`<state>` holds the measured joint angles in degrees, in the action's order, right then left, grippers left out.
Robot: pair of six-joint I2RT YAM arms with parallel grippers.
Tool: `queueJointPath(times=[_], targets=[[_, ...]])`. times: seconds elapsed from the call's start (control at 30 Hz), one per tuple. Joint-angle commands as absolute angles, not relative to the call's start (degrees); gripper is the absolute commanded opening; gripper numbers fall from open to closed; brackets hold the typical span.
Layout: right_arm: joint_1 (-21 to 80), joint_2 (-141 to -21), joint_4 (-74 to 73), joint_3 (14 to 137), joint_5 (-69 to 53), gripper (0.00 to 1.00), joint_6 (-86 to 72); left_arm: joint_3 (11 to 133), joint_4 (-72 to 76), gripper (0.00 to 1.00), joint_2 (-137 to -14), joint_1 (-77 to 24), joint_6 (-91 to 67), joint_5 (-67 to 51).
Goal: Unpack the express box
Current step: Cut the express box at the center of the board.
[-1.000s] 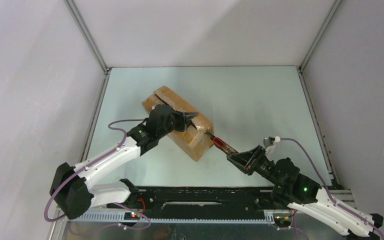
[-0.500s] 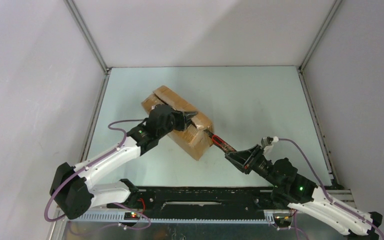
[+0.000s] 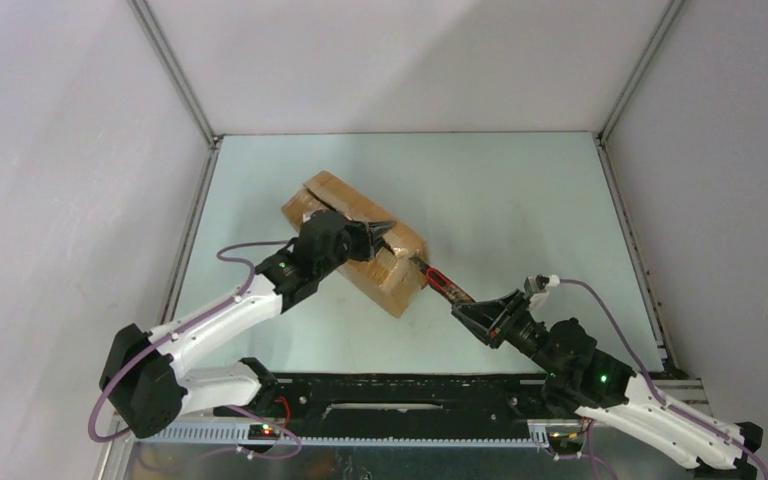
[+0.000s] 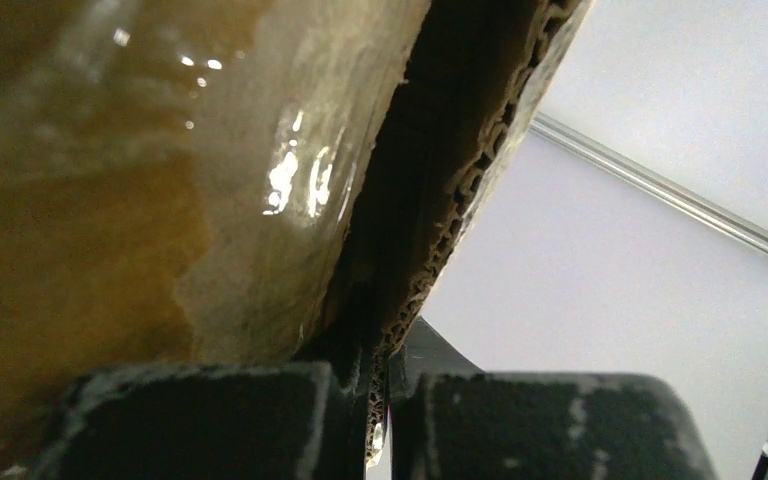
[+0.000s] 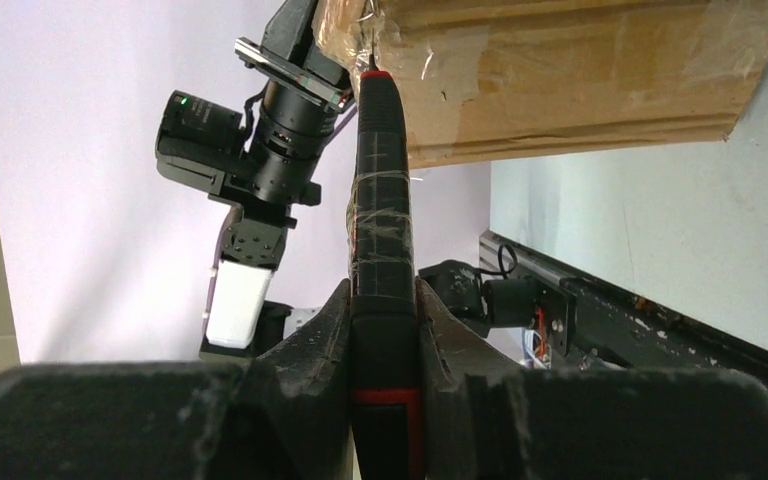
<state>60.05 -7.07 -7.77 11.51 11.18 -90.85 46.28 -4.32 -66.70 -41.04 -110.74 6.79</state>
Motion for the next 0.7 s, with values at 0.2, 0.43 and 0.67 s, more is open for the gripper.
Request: queueJointPath(times=[0.2,0.43,0.67], targets=[[62.4,-9.5,4.4,9.2,15.9,0.00,-91.2,43.6,-5.9,0.00,-67.4,-41.7,-119.8,7.4],[64.9,-7.7,2.6,9.3,20.1,0.00,-90.7,44.2,-5.2,0.00,-68.4,-42.3,-120.2,8.0],[66.0,-9.3,1.4,9.8,22.6,0.00,-91.3,44.4,-4.5,0.00,-69.2,-43.1,-120.6,8.2]])
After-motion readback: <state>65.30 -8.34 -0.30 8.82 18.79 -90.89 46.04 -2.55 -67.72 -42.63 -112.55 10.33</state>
